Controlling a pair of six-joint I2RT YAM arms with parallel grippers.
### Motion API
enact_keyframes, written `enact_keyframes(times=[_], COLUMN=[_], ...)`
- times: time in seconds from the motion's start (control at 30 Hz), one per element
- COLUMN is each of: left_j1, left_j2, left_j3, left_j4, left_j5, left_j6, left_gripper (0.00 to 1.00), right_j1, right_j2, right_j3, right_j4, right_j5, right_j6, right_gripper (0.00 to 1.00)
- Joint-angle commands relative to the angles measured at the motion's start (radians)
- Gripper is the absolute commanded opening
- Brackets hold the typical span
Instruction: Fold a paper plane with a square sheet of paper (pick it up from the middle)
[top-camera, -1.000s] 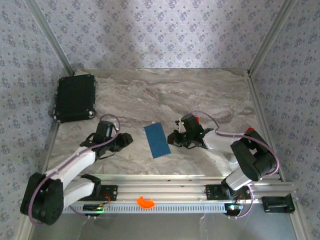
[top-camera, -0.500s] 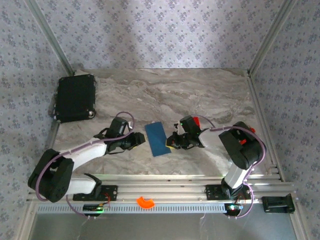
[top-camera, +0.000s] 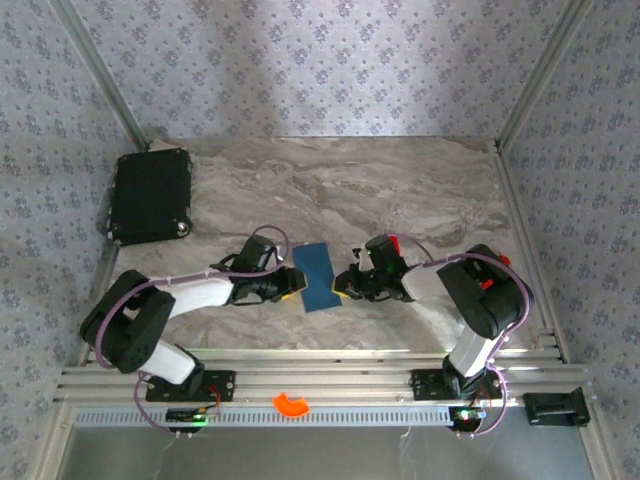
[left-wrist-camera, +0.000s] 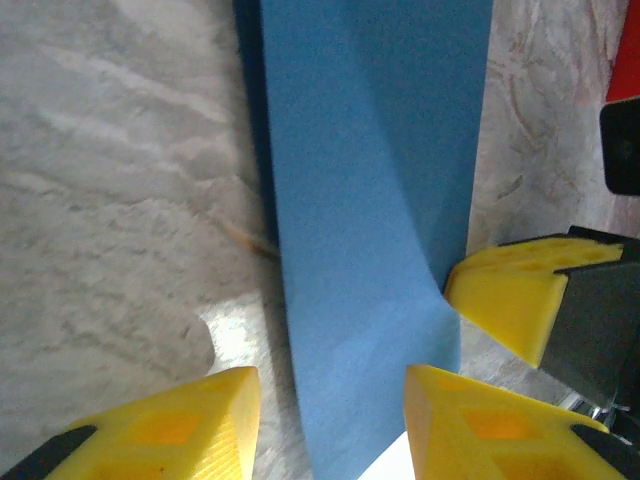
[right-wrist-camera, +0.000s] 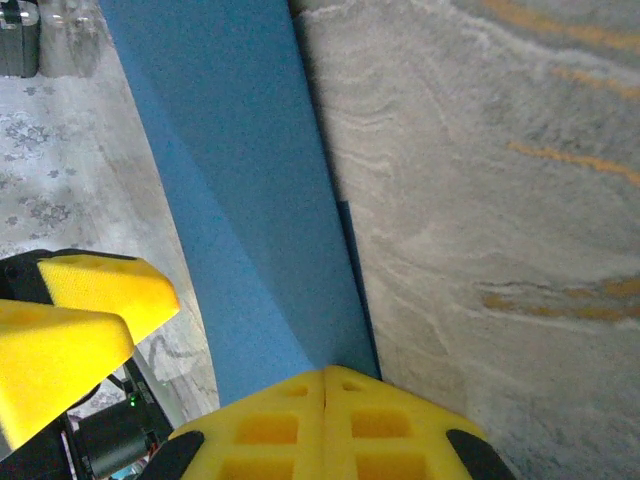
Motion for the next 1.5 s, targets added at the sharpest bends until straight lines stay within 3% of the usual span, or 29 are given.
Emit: enact_keyframes(times=[0.0, 0.37, 0.8, 1.47], left_j1=[-0.005, -0.008, -0.011, -0.009], left_j2=[0.025, 0.094, 0.095, 0.082], left_j3=[0.023, 0.036, 0.033, 0.028], left_j4=[0.048, 0.079, 0.12, 0.069], left_j5=[0.015, 0.024, 0.028, -0.012], left_j6=[-0.019, -0.038, -0.053, -0.036], left_gripper=[0.4, 0.38, 0.24, 0.13], right_j1=[-0.008, -0.014, -0.022, -0.028], right_j2=[0.027, 0.04, 0.037, 0.004], right_j3=[-0.04, -0.033, -0.022, -0.014], right_j4=[-0.063, -0.059, -0.058, -0.083], right_j5=[0.04, 0.028, 0.021, 0.026], right_j6=[0.017, 0.012, 0.017, 0.003], right_gripper=[0.06, 0.07, 0.08, 0.11])
